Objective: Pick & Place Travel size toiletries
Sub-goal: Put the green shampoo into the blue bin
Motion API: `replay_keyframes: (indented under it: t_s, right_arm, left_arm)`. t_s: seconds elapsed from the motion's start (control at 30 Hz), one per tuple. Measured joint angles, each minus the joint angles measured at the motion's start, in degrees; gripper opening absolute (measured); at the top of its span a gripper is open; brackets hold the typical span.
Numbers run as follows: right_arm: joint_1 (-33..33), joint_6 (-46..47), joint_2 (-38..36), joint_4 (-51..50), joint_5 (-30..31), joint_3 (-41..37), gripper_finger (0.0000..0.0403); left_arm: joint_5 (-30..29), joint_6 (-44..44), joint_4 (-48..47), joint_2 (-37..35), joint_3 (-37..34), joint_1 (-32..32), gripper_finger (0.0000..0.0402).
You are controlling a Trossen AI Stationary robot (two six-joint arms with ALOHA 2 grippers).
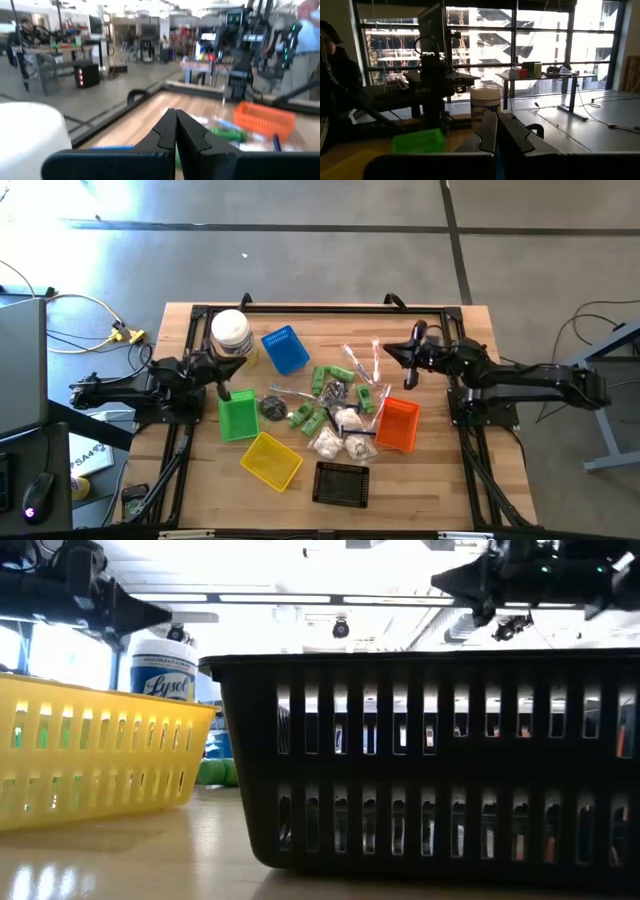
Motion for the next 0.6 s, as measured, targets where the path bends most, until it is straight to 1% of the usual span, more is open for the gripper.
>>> replay_keyframes:
  t_s: [0.17, 0.33, 0.43, 0.5, 0.6]
  right_arm:
    - [0.0, -2.9, 6.1, -7.6, 1.1, 7.5, 0.0003]
    - [0.0, -3.1, 12.3, -14.8, 2.6, 14.5, 0.0003]
    - [0.0, -3.1, 15.2, -20.2, 3.7, 18.3, 0.0003]
    - [0.0, -3.1, 17.1, -23.8, 5.0, 20.9, 0.0003]
    - [0.0, -3.0, 20.2, -27.1, 5.6, 24.3, 0.0003]
  left_arm:
    - [-0.2, 1.9, 4.0, 0.0, 0.0, 0.0, 0.0000]
    - [-0.2, 3.5, 7.3, 0.0, 0.0, 0.0, 0.0000]
    - [-0.2, 3.9, 7.2, 0.0, 0.0, 0.0, 0.0000]
    - [-0.2, 5.7, 7.1, 0.0, 0.0, 0.0, 0.0000]
    - [-0.2, 6.4, 7.1, 0.0, 0.0, 0.0, 0.0000]
